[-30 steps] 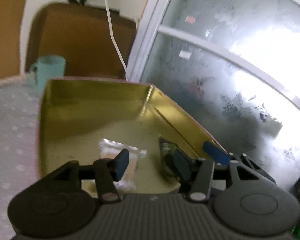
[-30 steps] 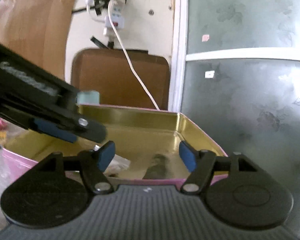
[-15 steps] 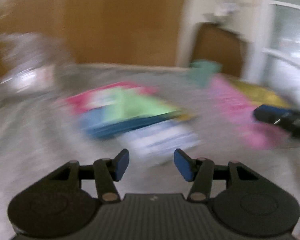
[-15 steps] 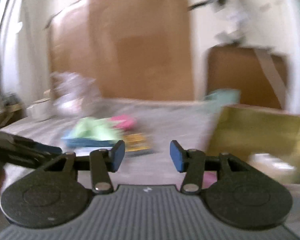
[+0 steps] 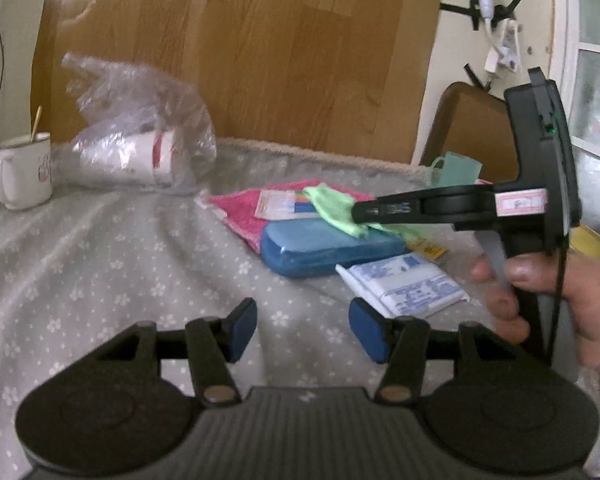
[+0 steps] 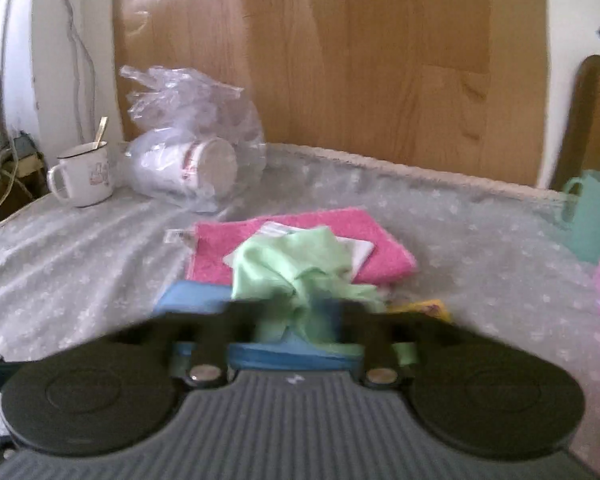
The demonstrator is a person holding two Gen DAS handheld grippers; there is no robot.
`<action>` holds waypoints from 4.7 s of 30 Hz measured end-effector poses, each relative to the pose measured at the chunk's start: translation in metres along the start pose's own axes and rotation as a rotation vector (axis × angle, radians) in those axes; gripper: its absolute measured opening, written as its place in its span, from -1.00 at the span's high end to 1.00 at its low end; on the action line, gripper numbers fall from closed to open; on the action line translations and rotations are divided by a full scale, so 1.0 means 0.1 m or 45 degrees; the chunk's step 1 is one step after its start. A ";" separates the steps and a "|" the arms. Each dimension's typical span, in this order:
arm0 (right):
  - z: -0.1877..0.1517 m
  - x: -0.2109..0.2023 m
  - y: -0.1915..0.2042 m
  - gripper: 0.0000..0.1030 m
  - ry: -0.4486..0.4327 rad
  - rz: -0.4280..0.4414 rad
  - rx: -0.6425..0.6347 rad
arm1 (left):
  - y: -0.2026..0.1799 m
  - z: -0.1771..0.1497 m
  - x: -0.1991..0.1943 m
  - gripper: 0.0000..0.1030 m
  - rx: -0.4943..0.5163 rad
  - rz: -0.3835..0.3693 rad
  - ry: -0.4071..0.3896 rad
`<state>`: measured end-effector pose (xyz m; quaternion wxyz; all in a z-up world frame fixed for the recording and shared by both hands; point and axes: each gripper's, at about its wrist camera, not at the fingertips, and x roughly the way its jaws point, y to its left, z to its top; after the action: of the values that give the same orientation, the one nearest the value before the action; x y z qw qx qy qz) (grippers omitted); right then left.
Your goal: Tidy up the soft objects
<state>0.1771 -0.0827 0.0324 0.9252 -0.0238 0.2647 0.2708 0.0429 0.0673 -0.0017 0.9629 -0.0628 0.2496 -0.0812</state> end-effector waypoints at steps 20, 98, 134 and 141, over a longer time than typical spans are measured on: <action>-1.28 -1.79 0.29 -0.46 0.043 0.090 -0.140 | -0.13 -0.13 -0.17 -0.07 -0.184 -0.317 0.197; -0.28 -0.66 0.10 -0.01 0.118 0.489 0.257 | 0.94 0.06 -0.04 -0.64 -0.630 -0.068 -0.100; -0.60 -0.93 0.79 0.53 0.209 0.335 -0.339 | 0.85 0.09 -0.06 -0.75 -0.548 -0.063 -0.136; -0.98 -1.51 0.76 0.09 0.151 0.445 -0.210 | 0.95 0.09 0.03 -0.77 -0.602 -0.102 -0.055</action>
<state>-0.0163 -0.1096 0.0320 0.8417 -0.0691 0.2958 0.4463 0.0614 0.1602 -0.0105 0.9225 -0.2982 0.2382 -0.0574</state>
